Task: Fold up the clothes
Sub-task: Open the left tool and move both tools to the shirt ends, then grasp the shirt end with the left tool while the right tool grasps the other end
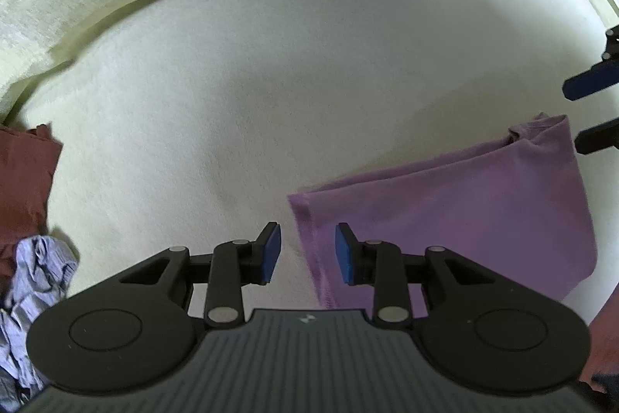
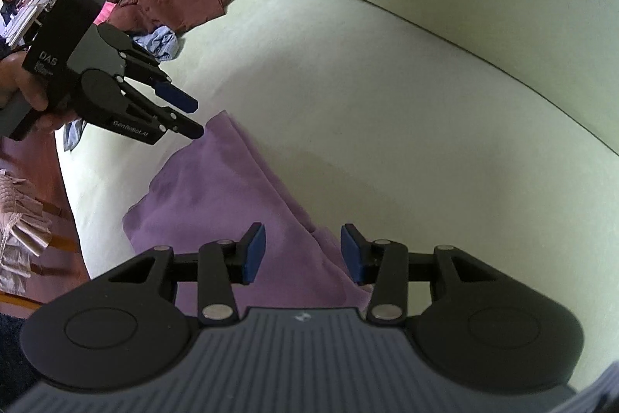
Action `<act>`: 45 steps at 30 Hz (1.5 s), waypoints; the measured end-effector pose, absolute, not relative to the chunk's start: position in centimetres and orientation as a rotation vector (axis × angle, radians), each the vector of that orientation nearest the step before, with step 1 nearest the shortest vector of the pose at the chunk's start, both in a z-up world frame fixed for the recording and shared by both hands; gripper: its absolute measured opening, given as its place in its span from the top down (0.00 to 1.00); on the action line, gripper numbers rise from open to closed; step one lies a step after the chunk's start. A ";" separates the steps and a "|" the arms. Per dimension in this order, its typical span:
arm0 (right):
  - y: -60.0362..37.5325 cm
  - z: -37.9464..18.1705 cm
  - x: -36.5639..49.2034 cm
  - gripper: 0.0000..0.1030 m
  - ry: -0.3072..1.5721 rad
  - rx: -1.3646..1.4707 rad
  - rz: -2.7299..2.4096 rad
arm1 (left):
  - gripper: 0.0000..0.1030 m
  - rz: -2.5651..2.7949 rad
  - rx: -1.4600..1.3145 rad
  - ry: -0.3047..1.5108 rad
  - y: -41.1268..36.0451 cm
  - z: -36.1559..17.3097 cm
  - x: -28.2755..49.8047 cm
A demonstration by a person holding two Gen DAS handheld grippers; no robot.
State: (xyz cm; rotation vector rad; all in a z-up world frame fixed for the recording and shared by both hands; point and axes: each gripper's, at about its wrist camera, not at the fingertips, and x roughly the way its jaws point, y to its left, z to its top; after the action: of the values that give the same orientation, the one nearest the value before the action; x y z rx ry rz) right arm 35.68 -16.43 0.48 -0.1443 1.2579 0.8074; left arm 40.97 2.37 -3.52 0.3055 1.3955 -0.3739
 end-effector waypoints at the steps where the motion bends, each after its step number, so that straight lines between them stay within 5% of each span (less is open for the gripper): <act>1: -16.4 0.5 35.7 0.62 1.258 -0.146 0.811 | 0.64 -0.373 0.306 1.395 2.3 -3.5 41.1; 11: -16.1 1.2 34.8 0.77 1.236 -0.230 0.906 | 0.65 -0.868 0.583 1.086 1.5 -1.0 37.3; 31: -17.3 -2.2 35.7 0.78 1.274 -0.241 0.930 | 0.68 -1.103 0.850 1.130 -0.8 -6.3 39.2; 35: -17.5 -2.4 35.8 0.78 1.282 -0.242 0.946 | 0.78 -1.138 0.886 1.113 -1.0 -6.4 39.0; 37: -17.4 -2.6 36.0 0.78 1.284 -0.254 0.961 | 0.93 -1.155 0.907 1.103 -1.1 -6.4 38.8; 42: -16.8 -3.2 36.2 0.79 1.292 -0.294 1.005 | 0.99 -1.188 0.974 1.029 -1.0 -6.3 37.1; 45: -16.6 -4.0 36.5 0.90 1.306 -0.328 1.020 | 0.99 -1.177 0.975 0.996 -0.7 -6.1 36.4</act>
State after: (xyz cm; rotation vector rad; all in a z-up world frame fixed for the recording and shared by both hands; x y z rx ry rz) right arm 36.48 -16.56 -4.00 -0.3278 1.3063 1.0201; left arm 36.39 -0.71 -6.12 0.9752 0.9958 -1.1771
